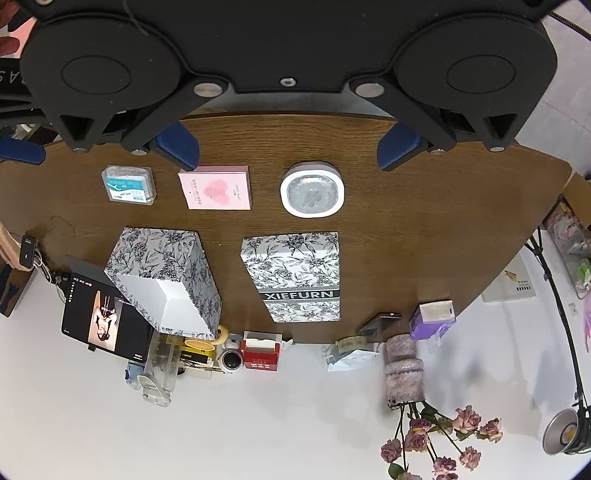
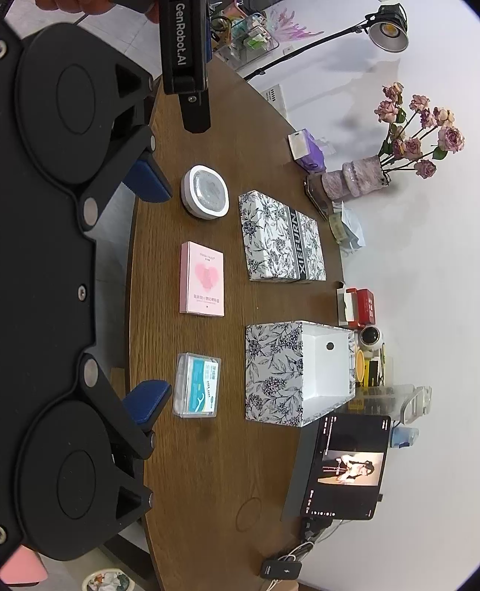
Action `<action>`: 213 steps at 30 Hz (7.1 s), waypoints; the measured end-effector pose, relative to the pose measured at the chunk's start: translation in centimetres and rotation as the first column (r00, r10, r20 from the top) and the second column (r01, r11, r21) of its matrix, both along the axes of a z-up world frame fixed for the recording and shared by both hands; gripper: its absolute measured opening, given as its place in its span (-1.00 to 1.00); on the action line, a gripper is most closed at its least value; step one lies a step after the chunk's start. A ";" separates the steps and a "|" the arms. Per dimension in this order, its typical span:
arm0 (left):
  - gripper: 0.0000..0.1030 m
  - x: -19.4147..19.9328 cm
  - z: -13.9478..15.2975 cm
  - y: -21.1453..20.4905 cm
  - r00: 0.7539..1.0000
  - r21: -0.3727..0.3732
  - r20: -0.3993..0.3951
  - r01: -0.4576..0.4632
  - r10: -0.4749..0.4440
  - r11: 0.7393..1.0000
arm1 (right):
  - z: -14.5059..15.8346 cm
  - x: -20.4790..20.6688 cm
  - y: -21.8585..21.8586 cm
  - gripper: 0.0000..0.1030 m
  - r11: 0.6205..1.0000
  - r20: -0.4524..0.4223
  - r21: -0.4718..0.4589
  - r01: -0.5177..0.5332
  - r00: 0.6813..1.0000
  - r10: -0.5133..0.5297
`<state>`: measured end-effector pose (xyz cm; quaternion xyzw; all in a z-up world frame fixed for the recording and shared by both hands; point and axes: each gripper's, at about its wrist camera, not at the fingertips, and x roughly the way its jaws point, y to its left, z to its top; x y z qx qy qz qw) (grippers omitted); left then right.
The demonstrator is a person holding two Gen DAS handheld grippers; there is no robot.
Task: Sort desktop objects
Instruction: 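Move the left gripper toward the white round compact case, then close the left gripper on the white round compact case, then lift the compact case with the left gripper toward the open floral box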
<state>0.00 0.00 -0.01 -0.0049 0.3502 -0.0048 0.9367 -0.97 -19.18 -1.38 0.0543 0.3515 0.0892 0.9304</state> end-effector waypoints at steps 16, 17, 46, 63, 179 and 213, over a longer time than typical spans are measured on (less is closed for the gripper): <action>1.00 0.1 -0.4 0.4 0.999 -0.020 -0.039 0.007 -0.007 1.000 | -0.3 -0.3 0.3 1.00 1.000 0.001 0.004 -0.002 1.000 0.002; 1.00 0.1 -0.4 0.4 0.999 -0.019 -0.040 0.007 -0.008 1.000 | -0.3 -0.2 0.3 1.00 1.000 -0.001 0.006 -0.003 1.000 0.003; 1.00 0.2 -0.3 -0.2 0.998 0.003 -0.055 0.023 -0.023 1.000 | -0.4 -0.9 0.2 1.00 1.000 -0.017 0.013 -0.011 1.000 0.012; 1.00 3.9 -1.0 -0.9 0.991 0.015 -0.124 0.057 -0.055 0.998 | -0.6 1.5 -0.6 1.00 1.000 -0.040 0.001 0.006 0.999 -0.006; 0.55 16.3 -9.1 0.4 0.817 0.046 -0.576 -0.006 0.032 0.999 | -4.3 10.6 -1.2 1.00 0.999 -0.181 -0.039 0.020 0.983 -0.026; 0.55 13.7 -1.8 -6.5 0.898 0.022 -0.388 0.233 -0.206 0.972 | 1.3 4.0 -2.5 1.00 0.998 -0.060 -0.048 -0.044 0.997 0.041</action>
